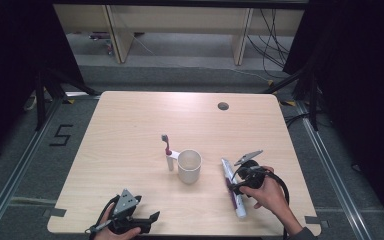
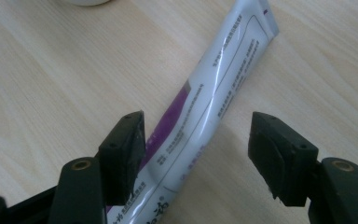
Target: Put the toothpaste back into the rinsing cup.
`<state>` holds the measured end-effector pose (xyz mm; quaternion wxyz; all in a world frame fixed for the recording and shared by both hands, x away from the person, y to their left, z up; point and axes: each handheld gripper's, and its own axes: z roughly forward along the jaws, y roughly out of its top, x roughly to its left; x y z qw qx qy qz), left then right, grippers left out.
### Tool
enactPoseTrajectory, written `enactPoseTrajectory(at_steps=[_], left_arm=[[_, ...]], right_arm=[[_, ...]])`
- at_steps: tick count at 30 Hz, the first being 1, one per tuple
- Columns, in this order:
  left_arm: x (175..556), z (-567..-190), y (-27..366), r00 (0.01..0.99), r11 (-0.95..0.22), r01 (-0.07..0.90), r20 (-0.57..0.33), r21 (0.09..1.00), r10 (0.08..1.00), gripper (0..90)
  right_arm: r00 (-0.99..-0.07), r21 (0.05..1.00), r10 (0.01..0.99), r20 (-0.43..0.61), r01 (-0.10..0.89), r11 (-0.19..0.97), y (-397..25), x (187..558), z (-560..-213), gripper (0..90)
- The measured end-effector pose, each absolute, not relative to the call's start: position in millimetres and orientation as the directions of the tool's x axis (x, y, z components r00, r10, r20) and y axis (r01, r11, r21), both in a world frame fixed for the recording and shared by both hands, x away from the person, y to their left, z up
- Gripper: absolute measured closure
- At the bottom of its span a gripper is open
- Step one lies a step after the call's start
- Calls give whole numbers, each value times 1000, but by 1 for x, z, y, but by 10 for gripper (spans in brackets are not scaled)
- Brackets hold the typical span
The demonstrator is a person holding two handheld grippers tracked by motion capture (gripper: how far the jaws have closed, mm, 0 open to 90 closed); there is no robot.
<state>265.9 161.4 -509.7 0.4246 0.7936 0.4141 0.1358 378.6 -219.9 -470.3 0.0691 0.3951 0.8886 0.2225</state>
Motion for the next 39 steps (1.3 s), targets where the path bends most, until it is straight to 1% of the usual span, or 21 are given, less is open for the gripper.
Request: enactPoseTrajectory(at_steps=[1,2,3,5,6,7,8,13,16,17,18,19,20,21,24,26,30,33,34,36,39], left_arm=[[266,-510,160,617,-280,539,-145,795,774,162],[266,-511,160,616,-281,541,-147,793,774,162],[266,-510,162,626,-308,543,-132,781,769,162],[266,-510,162,627,-307,543,-135,782,767,162],[266,-511,160,620,-284,541,-147,791,771,163],[266,-511,160,615,-279,543,-149,792,774,162],[266,-510,161,625,-302,542,-136,784,768,162],[266,-510,161,618,-283,539,-144,794,773,163],[266,-509,162,628,-314,540,-125,781,768,162],[266,-510,160,616,-276,538,-148,796,773,162],[266,-510,159,616,-277,537,-146,797,774,162],[266,-510,160,623,-287,538,-145,793,769,162],[266,-510,162,631,-311,538,-129,784,765,162],[266,-510,162,631,-313,538,-128,783,765,162],[267,-510,161,630,-306,533,-129,789,766,162],[265,-510,160,627,-293,537,-142,791,766,162],[266,-511,159,629,-293,536,-143,791,764,162],[266,-510,160,640,-311,533,-134,787,757,162],[266,-511,159,629,-289,536,-146,793,764,163],[266,-510,160,638,-308,535,-137,787,758,163],[266,-510,160,642,-315,533,-133,785,755,163]], right_arm=[[-683,459,729,47,663,591,-220,378,-470,372],[-660,434,748,66,694,574,-217,376,-470,373],[-676,444,735,57,676,588,-217,378,-472,374],[-667,419,743,53,690,590,-215,379,-473,375],[-666,432,745,46,685,586,-215,380,-474,376],[-646,406,761,60,712,572,-213,378,-473,379],[-683,426,728,52,675,603,-214,381,-475,381],[-676,388,734,58,693,608,-208,382,-476,415],[-675,380,736,50,694,611,-206,383,-476,421],[-699,387,714,43,670,633,-207,385,-477,424],[-662,359,747,65,714,601,-205,383,-475,430],[-685,379,726,52,686,621,-206,386,-477,436],[-695,379,717,58,680,628,-207,388,-477,448],[-665,353,741,90,717,601,-205,385,-476,468],[-702,361,709,67,679,639,-205,390,-478,536],[-693,341,716,80,694,634,-205,391,-478,559],[-710,332,700,81,681,653,-204,394,-477,630],[-732,314,675,89,664,679,-204,397,-476,649],[-714,295,694,92,685,666,-202,397,-475,661],[-742,296,666,77,655,695,-203,399,-474,679],[-748,277,659,76,651,707,-203,399,-474,718]])
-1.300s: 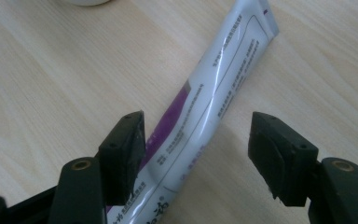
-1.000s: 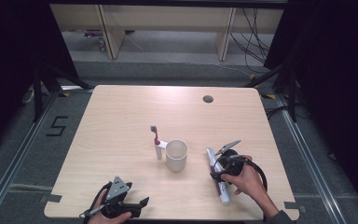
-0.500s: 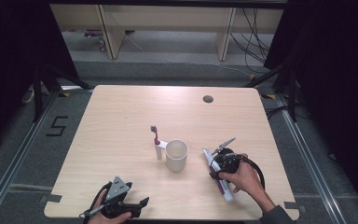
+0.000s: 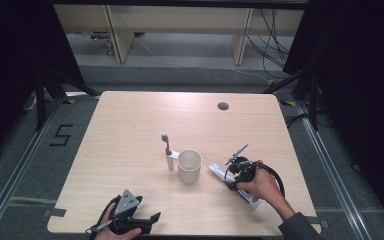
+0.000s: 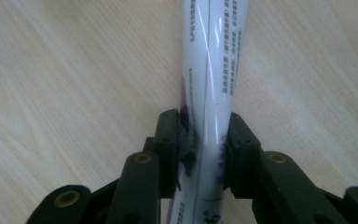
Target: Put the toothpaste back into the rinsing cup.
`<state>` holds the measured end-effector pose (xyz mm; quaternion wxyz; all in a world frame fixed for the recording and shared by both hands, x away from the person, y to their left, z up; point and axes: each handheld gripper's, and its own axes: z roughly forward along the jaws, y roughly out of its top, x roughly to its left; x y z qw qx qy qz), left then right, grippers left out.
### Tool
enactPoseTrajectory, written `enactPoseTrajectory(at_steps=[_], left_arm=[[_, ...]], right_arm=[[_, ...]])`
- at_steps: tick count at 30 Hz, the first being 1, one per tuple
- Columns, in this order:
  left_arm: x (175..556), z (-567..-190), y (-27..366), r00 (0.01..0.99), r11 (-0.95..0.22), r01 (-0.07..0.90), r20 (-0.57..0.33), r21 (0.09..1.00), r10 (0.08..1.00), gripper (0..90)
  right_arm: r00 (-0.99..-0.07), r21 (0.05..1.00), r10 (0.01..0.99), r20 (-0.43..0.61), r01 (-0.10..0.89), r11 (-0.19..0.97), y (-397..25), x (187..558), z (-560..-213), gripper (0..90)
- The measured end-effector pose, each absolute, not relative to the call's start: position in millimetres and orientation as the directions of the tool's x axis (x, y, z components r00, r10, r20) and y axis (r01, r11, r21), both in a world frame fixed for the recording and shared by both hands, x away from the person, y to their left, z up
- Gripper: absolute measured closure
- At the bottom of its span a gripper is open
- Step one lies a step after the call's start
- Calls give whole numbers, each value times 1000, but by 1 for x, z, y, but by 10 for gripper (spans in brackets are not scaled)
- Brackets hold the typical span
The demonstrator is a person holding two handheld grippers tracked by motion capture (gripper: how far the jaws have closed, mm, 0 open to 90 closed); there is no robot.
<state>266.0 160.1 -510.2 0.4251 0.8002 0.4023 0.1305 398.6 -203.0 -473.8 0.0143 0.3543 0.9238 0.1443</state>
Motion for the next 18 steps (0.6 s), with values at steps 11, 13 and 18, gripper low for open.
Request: enactPoseTrajectory(at_steps=[11,13,18], left_arm=[[265,-511,159,644,-321,536,-131,781,754,164],[266,-511,158,641,-314,534,-134,785,755,164],[265,-511,157,636,-303,535,-140,789,759,164]], right_arm=[[-784,190,617,73,618,763,-203,404,-473,744],[-790,164,608,76,612,774,-200,405,-473,744],[-821,121,569,42,569,813,-197,410,-475,745]])
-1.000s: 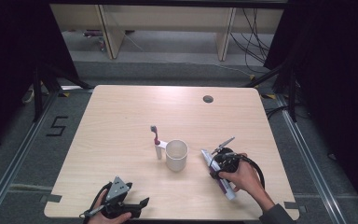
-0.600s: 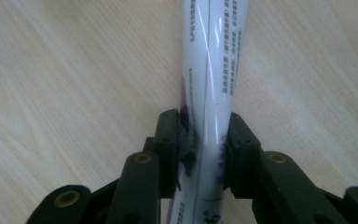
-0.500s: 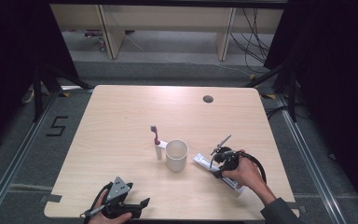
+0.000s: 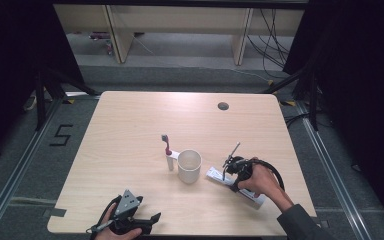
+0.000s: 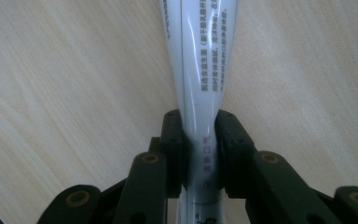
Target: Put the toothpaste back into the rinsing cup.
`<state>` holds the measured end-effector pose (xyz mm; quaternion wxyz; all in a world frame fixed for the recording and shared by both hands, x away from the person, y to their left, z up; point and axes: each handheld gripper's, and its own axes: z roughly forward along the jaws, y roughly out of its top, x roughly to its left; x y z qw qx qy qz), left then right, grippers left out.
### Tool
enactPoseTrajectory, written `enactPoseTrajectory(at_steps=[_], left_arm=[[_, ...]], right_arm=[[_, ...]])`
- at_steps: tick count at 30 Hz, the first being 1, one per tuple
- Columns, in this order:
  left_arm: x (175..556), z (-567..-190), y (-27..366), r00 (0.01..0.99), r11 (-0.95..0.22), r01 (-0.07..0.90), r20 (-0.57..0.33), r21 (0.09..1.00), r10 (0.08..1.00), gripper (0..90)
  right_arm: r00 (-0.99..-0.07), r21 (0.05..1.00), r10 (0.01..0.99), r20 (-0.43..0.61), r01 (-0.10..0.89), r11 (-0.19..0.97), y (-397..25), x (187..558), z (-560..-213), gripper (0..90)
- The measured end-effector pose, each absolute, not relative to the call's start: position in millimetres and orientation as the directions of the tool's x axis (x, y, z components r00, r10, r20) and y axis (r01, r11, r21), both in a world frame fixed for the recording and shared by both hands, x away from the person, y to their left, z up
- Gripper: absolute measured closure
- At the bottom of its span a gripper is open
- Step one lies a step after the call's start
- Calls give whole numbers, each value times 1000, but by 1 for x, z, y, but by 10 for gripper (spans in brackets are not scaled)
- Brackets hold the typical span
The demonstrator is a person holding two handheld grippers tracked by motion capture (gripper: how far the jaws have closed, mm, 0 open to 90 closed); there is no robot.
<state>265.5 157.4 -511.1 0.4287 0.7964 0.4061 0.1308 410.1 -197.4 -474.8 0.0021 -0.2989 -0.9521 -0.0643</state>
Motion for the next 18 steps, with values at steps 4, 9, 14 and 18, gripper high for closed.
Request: enactPoseTrajectory(at_steps=[4,9,14,18], left_arm=[[265,-511,159,647,-326,535,-130,779,751,163],[265,-511,159,648,-328,535,-129,779,750,164],[265,-511,159,650,-331,533,-127,779,749,164],[265,-512,157,646,-323,533,-129,782,752,164]], right_arm=[[-816,87,577,36,578,812,-193,410,-474,747],[-824,52,566,21,566,823,-189,411,-474,749],[-835,31,549,19,550,835,-186,413,-474,751],[-838,27,546,19,546,837,-186,413,-474,752]])
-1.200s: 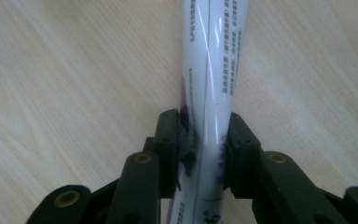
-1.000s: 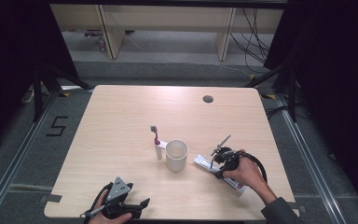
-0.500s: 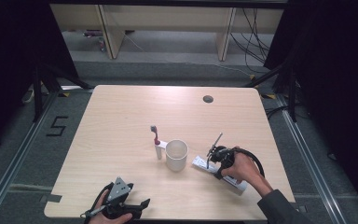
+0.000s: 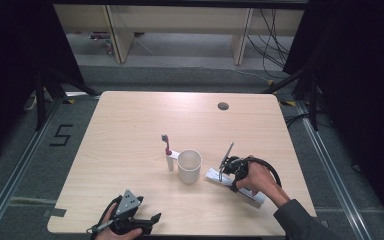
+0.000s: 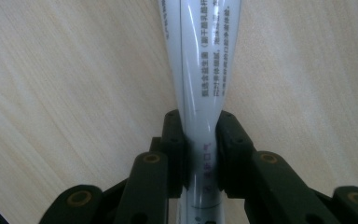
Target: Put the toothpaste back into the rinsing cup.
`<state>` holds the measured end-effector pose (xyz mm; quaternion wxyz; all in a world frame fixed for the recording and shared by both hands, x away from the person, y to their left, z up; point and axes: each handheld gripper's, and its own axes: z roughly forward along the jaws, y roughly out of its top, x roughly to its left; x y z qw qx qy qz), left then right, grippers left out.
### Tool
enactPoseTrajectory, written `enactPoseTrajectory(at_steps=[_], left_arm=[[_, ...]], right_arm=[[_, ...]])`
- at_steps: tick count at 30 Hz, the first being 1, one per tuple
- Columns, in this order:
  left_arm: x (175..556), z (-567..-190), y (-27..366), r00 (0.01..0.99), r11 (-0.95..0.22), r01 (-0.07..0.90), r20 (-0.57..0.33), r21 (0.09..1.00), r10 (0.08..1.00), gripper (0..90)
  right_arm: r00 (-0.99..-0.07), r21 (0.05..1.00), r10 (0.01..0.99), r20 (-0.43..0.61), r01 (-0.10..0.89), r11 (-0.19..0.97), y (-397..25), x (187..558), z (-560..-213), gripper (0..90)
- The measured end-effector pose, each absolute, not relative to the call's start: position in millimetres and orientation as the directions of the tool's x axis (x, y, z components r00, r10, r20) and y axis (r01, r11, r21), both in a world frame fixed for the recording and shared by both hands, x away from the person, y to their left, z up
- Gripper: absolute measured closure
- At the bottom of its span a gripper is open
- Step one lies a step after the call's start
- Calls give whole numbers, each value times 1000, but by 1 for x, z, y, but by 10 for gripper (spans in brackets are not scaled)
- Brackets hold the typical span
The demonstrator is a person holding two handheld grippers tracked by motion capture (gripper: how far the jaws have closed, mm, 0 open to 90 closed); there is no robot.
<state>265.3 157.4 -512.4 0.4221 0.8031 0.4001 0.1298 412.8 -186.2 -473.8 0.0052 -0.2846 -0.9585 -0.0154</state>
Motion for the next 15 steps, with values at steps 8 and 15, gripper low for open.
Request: enactPoseTrajectory(at_steps=[8,15], left_arm=[[266,-511,158,651,-329,533,-129,780,748,164],[266,-512,158,650,-325,533,-132,781,748,165]], right_arm=[[-841,2,541,16,542,841,-183,412,-473,755],[-852,26,523,16,523,852,-187,413,-470,758]])
